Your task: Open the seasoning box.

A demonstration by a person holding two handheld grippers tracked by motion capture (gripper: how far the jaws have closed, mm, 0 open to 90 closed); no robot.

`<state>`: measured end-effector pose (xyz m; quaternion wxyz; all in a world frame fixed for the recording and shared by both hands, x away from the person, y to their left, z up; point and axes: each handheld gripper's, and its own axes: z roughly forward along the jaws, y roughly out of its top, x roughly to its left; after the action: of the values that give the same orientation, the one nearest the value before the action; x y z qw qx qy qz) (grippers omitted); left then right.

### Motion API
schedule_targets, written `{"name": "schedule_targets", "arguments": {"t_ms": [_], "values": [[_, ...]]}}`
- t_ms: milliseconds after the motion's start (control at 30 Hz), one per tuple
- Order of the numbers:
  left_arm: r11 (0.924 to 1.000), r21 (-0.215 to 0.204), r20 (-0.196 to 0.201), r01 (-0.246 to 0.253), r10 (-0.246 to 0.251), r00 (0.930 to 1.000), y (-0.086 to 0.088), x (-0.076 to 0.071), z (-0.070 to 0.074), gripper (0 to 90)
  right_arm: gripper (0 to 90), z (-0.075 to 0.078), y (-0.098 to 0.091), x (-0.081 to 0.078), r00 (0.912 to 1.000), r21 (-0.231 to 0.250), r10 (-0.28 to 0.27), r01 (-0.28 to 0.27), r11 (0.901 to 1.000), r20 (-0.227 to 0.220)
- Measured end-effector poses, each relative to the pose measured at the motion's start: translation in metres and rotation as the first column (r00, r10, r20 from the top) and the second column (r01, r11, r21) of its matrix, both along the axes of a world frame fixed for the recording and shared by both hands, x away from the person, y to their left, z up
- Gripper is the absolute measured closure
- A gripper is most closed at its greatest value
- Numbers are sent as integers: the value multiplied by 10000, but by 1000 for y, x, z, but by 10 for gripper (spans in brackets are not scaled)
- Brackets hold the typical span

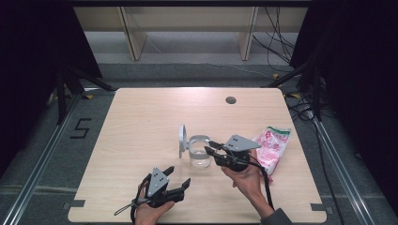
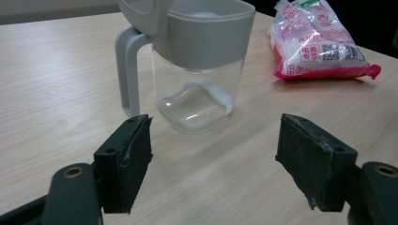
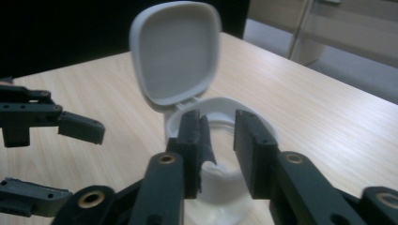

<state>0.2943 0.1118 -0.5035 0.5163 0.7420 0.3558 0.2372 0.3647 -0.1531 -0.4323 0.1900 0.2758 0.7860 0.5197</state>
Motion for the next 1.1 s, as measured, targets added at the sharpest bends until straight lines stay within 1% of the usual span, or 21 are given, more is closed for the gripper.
{"name": "schedule_targets", "arguments": {"t_ms": [33, 100, 133, 200, 233, 333, 367, 400, 500, 533, 600, 633, 700, 833, 867, 900, 933, 967, 1000, 1033, 1100], "values": [[9991, -413, -233, -111, 101, 9997, -4, -2, -3, 260, 694, 0, -6, 0, 10000, 90, 20, -20, 10000, 21], [9992, -391, -344, -109, 96, 9994, -7, -2, -4, 259, 669, 1, -17, -5, 9995, 118, -228, 230, 9997, -226], [9997, -225, -340, -84, 76, 9994, -8, -3, -4, 258, 659, 0, -22, -4, 9999, 161, -149, 148, 9998, 50], [9992, -397, -392, 5, -21, 9992, -11, -5, -5, 258, 629, -1, -31, -9, 9981, 184, -578, 582, 9981, -219], [9994, -344, -362, 61, -73, 9993, -12, -5, -5, 258, 614, -2, -37, -8, 9983, 85, -579, 578, 9983, 118], [9998, -124, -255, 174, -177, 9995, -13, -5, -5, 258, 548, -4, -49, -13, 9953, 238, -951, 955, 9951, -168], [9996, -119, -237, 242, -244, 9994, -13, -6, -6, 258, 530, -4, -53, -12, 9946, 215, -1038, 1036, 9944, 89], [9994, -284, -269, 181, -189, 9995, -14, -6, -6, 258, 511, -5, -57, -15, 9913, 336, -1274, 1285, 9911, -324], [9995, -211, -211, 237, -242, 9995, -14, -6, -6, 254, 469, -8, -72, -16, 9864, 336, -1609, 1620, 9862, -338], [9997, -178, -302, 175, -180, 9994, -14, -8, -6, 251, 458, -9, -75, -19, 9818, 516, -1824, 1851, 9814, -524], [9988, -469, -364, 152, -169, 9992, -16, -8, -6, 246, 445, -12, -85, -19, 9766, 395, -2131, 2142, 9760, -308], [9992, -381, -363, 106, -120, 9993, -15, -8, -6, 245, 441, -15, -91, -19, 9756, 278, -2194, 2194, 9752, -58], [9997, -145, -276, 221, -225, 9994, -15, -8, -5, 244, 430, -18, -99, -22, 9703, 327, -2374, 2390, 9705, -459], [9977, -639, -417, 208, -235, 9989, -16, -10, -5, 239, 412, -22, -116, -25, 9615, 9, -2716, 2719, 9623, -426], [9987, -414, -309, 280, -293, 9991, -14, -10, -3, 239, 404, -23, -119, -28, 9521, 47, -2966, 2978, 9546, -744], [9980, -593, -318, 236, -255, 9992, -15, -10, -4, 237, 400, -24, -126, -27, 9560, -96, -2906, 2904, 9569, -400], [9972, -711, -328, 240, -264, 9991, -15, -11, -4, 235, 393, -25, -129, -28, 9521, -24, -3017, 3020, 9533, -498], [9987, -367, -229, 366, -375, 9990, -13, -10, -3, 235, 386, -26, -131, -30, 9443, 29, -3233, 3241, 9460, -620], [9988, -352, -224, 352, -360, 9991, -12, -10, -2, 235, 379, -27, -133, -31, 9349, 229, -3463, 3489, 9369, -776], [9989, -329, -240, 327, -334, 9992, -12, -10, -2, 235, 371, -28, -138, -32, 9341, 82, -3503, 3517, 9361, -687], [9982, -532, -232, 277, -289, 9993, -14, -10, -1, 234, 352, -30, -144, -34, 9227, 64, -3780, 3795, 9252, -755]]}}
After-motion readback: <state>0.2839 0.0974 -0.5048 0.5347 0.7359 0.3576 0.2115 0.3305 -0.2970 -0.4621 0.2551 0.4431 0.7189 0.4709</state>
